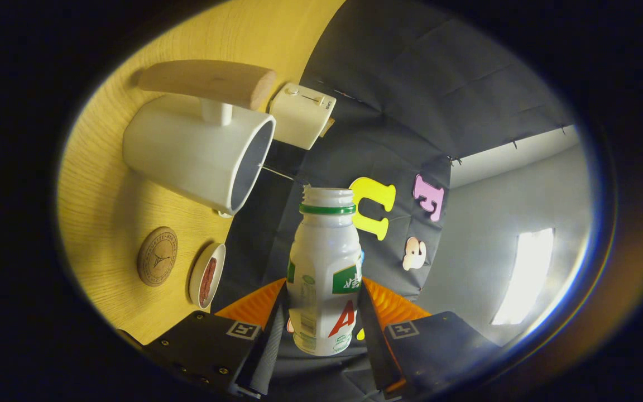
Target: Take the bottle from table, then pour the juice into the cup, finally place the bottle on the coaster
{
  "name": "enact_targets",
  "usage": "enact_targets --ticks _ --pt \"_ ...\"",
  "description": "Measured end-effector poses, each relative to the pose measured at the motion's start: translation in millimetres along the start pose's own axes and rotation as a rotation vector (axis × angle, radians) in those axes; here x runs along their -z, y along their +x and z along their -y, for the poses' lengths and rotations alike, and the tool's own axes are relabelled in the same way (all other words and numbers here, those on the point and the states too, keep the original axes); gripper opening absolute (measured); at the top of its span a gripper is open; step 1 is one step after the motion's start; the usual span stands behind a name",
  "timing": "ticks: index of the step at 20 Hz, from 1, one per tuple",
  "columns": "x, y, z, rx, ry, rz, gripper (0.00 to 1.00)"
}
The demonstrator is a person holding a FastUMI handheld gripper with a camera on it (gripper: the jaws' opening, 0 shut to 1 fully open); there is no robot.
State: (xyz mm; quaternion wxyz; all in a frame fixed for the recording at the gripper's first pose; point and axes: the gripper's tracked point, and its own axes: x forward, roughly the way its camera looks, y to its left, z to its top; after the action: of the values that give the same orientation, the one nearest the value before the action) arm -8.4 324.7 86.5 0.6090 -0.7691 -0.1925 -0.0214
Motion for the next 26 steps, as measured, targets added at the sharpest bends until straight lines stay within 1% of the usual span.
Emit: enact_targets --ticks 26 --pt "12.1 6.8 -2.5 0.015 -0.079 0.02 0.68"
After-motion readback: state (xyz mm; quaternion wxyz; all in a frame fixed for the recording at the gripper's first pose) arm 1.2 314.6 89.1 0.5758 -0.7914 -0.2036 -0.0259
